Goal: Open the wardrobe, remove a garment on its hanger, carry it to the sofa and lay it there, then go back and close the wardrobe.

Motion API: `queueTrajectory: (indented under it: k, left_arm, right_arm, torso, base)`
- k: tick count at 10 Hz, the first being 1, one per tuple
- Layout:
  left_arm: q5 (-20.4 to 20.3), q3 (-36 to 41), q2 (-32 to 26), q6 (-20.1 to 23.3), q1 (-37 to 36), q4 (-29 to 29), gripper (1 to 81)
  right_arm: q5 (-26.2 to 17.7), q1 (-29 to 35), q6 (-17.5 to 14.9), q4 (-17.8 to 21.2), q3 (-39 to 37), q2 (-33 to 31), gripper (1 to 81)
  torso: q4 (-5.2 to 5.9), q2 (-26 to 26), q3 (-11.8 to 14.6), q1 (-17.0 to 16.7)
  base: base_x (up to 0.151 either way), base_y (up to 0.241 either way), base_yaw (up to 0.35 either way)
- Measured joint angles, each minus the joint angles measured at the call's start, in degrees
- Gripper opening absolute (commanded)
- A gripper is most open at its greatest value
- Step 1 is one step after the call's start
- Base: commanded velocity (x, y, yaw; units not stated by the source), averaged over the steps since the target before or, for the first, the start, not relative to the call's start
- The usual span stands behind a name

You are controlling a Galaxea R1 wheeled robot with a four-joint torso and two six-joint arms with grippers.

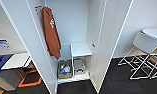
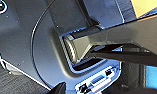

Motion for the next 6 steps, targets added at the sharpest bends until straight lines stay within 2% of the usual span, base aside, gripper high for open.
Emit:
queueTrajectory:
  k: [6]
  left_arm:
    - [-0.04,0.00,0.17,0.02,0.18,0.00,81.1]
  right_arm:
    - [0.11,0.30,0.00,0.00,0.07,0.00,81.1]
  torso:
    - [0.00,0.00,0.00,0.00]
  base:
    - [0.000,0.000,0.172]
